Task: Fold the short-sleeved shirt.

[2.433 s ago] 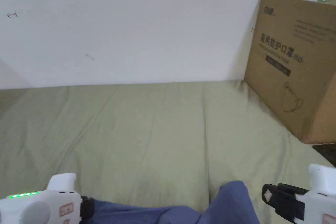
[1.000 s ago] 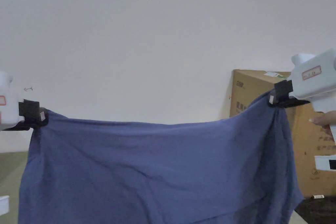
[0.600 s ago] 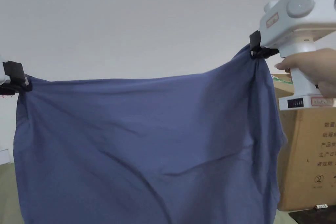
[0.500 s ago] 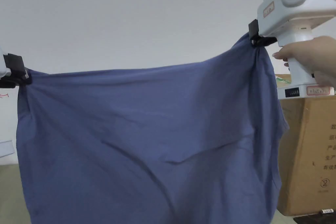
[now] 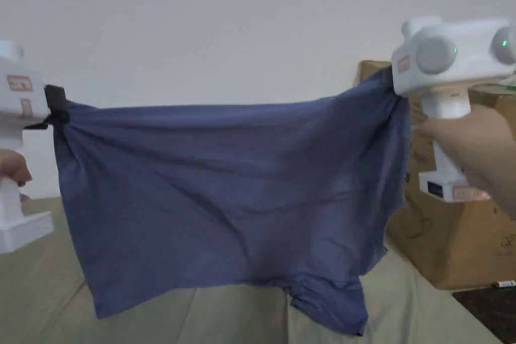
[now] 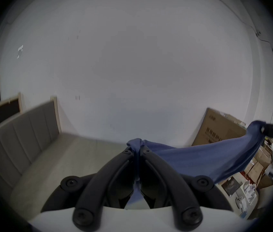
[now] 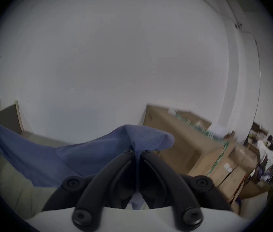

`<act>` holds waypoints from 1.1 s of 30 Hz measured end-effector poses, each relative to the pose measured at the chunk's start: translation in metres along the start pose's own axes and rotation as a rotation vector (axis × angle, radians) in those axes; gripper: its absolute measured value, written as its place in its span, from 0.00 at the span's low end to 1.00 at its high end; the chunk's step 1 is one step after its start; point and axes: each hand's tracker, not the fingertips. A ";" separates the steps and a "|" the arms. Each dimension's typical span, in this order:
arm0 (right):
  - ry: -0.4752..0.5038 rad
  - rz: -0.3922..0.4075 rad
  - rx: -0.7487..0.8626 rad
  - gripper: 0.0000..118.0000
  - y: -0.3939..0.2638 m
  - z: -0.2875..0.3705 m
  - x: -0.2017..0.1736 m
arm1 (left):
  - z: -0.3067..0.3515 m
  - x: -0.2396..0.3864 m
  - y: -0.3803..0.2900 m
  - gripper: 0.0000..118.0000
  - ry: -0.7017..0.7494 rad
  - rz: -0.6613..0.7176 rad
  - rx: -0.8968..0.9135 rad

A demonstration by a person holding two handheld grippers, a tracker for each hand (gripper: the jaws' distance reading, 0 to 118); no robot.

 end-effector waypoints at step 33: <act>0.334 -0.128 -0.796 0.07 -0.475 0.268 0.064 | 0.274 -0.155 -0.392 0.40 -0.114 0.040 -0.688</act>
